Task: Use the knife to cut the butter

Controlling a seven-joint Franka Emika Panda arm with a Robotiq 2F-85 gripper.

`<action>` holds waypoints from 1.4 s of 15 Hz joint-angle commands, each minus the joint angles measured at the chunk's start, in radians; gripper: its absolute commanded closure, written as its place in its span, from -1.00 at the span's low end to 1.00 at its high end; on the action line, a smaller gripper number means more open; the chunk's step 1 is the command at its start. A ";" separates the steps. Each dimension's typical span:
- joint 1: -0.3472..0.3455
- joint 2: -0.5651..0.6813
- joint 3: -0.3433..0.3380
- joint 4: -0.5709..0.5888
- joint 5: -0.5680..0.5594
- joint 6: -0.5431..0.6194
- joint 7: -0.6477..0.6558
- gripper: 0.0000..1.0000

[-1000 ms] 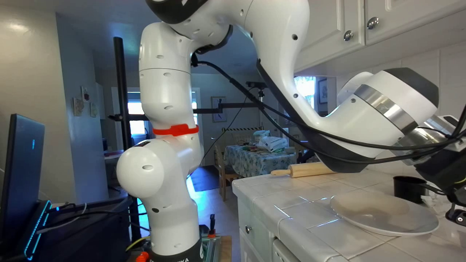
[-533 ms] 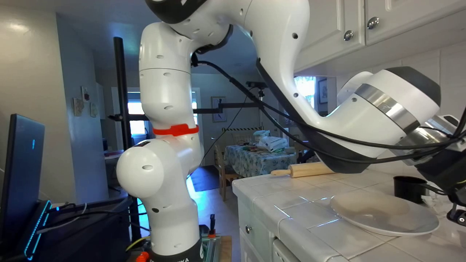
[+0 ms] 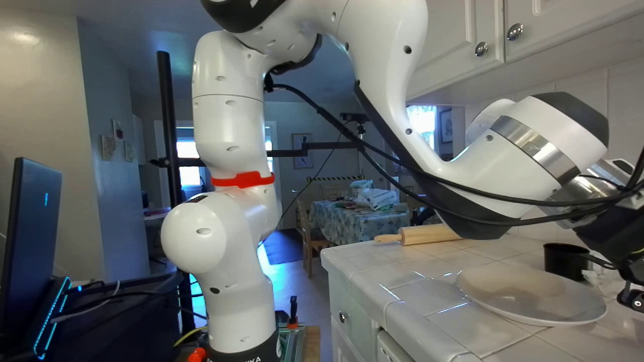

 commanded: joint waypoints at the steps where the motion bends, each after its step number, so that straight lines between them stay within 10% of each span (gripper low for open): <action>1: 0.000 0.000 0.000 0.000 0.000 0.000 0.000 0.75; 21: 0.006 0.007 0.009 0.016 -0.095 0.007 0.075 0.94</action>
